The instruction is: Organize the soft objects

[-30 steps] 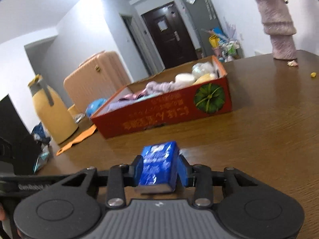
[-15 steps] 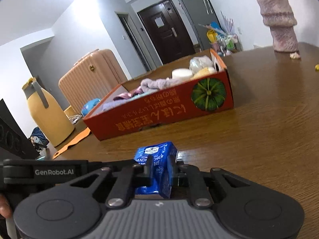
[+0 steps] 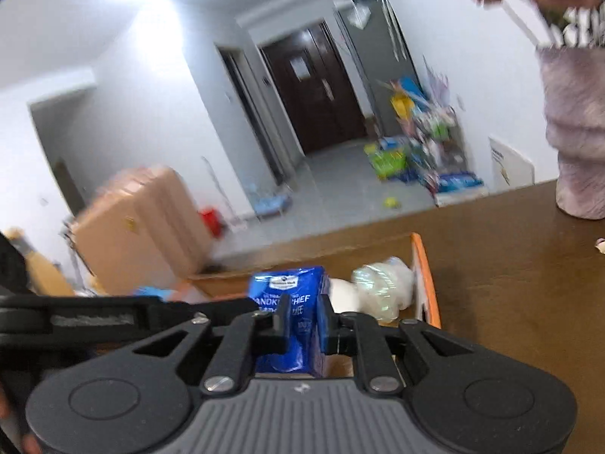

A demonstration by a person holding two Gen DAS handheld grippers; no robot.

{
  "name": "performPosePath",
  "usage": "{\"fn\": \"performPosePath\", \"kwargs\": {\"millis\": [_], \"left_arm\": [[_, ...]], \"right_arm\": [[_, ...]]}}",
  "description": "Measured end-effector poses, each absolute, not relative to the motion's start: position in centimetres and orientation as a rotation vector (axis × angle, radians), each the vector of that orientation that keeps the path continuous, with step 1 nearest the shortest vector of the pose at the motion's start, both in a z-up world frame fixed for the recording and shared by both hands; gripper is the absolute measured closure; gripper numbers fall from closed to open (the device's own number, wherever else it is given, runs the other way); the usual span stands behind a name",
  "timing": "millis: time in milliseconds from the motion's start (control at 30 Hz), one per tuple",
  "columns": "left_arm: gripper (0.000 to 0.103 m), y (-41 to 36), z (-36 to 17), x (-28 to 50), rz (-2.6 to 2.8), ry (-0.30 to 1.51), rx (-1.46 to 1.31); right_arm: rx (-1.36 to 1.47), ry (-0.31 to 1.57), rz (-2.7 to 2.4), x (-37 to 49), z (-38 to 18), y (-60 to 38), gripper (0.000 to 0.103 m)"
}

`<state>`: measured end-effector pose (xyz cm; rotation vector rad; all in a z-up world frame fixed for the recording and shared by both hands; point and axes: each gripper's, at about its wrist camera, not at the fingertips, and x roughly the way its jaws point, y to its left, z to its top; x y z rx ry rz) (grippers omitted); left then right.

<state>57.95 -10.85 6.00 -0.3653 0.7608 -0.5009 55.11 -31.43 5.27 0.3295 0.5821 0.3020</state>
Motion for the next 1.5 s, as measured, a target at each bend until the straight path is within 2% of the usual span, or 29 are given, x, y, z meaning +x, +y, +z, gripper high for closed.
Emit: {"fn": "performPosePath", "kwargs": {"millis": [100,133,167,500,800,833,867,933,967,1000,1033,1167,1233,1300,1367,1400,1433,1500], "left_arm": [[0.091,-12.4,2.4,61.1,-0.436,0.861,-0.295],[0.091,-12.5,1.3,61.7,-0.427,0.871,-0.282],[0.091,-12.3,0.8,62.0,-0.44,0.867,-0.289],[0.091,-10.6,0.1,62.2,-0.446,0.901,-0.29],[0.09,-11.3,0.0,59.9,-0.407,0.88,-0.303],[0.088,-11.1,0.1,59.8,-0.418,0.881,-0.316],[0.082,-10.9,0.3,59.6,-0.425,0.886,-0.33],[0.069,-10.0,1.2,58.6,-0.425,0.887,-0.344],[0.055,-9.5,1.9,57.7,-0.433,0.874,-0.34],[0.046,-8.9,2.9,56.6,-0.453,0.852,-0.322],[0.045,-8.4,3.8,55.7,-0.464,0.834,-0.291],[0.042,-5.5,8.2,52.2,-0.391,0.764,-0.182],[0.035,-4.1,10.4,50.0,-0.342,0.7,-0.132],[0.029,-2.6,12.0,47.5,-0.267,0.629,-0.074],[0.023,-1.2,12.7,45.4,-0.202,0.563,-0.039],[0.019,-0.5,12.8,44.1,-0.159,0.513,-0.026],[0.018,0.2,12.8,43.1,-0.124,0.465,-0.022],[0.016,0.8,12.6,41.3,-0.08,0.385,-0.016]], "right_arm": [[0.289,0.7,0.261,59.2,2.1,-30.7,0.089],[0.274,0.724,0.25,59.8,1.2,-30.6,0.094],[0.231,0.71,0.25,60.0,0.8,-30.2,0.094],[0.057,0.84,0.338,61.3,0.0,-27.3,0.092],[-0.009,0.811,0.347,59.9,0.4,-26.9,0.096],[-0.03,0.798,0.332,59.4,0.5,-26.8,0.096],[-0.039,0.795,0.324,59.0,0.7,-26.9,0.095],[-0.01,0.804,0.317,57.8,1.4,-27.3,0.086],[0.023,0.787,0.31,56.9,2.3,-27.8,0.084],[0.057,0.752,0.296,55.8,3.5,-28.5,0.077],[0.079,0.717,0.281,54.6,4.9,-29.1,0.072],[0.084,0.665,0.253,50.9,9.7,-30.4,0.069],[0.057,0.646,0.246,48.7,11.8,-30.3,0.053],[0.037,0.616,0.232,47.0,13.1,-30.4,0.045],[0.037,0.577,0.225,44.8,13.9,-30.1,0.041],[0.047,0.557,0.224,44.3,14.0,-30.2,0.033],[0.059,0.523,0.223,43.4,14.0,-30.2,0.02],[0.069,0.425,0.219,41.3,13.5,-29.6,0.012]]}}
